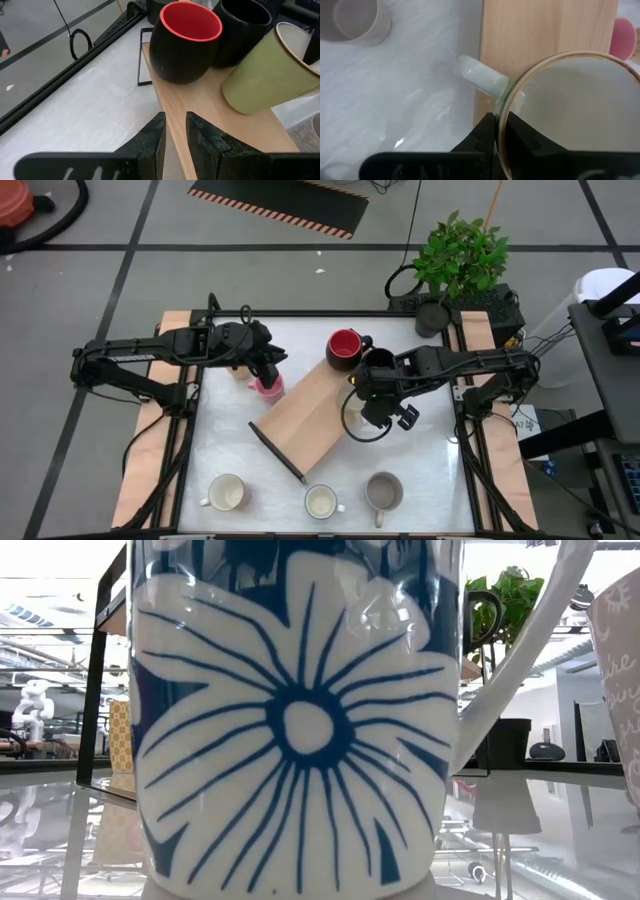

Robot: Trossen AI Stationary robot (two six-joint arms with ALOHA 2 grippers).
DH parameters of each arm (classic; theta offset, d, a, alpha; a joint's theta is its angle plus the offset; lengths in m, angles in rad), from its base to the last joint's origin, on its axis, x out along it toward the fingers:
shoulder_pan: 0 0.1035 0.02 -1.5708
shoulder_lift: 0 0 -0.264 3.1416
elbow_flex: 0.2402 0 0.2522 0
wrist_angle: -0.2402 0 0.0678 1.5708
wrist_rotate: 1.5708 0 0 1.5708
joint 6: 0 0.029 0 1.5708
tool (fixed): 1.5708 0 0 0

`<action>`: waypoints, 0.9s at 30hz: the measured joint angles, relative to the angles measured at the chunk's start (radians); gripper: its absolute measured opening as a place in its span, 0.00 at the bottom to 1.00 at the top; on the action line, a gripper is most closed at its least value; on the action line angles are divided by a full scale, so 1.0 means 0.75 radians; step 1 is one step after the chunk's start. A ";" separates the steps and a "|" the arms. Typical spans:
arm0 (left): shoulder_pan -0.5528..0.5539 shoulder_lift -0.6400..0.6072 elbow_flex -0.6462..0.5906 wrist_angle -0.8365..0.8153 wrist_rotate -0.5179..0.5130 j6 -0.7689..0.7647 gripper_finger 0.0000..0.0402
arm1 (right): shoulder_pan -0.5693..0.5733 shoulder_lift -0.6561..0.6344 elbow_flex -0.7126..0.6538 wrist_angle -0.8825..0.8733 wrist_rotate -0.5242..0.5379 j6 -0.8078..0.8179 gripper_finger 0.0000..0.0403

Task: Place coffee mugs
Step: Put the white mug on top of the shelf

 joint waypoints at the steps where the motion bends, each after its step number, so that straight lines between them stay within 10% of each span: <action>1: 0.000 0.000 0.000 0.000 -0.005 0.000 0.19 | 0.000 0.000 0.000 -0.003 -0.001 0.000 0.06; 27: 0.000 0.000 -0.001 0.003 -0.018 0.004 0.19 | 0.003 -0.061 -0.004 0.059 0.111 0.072 0.31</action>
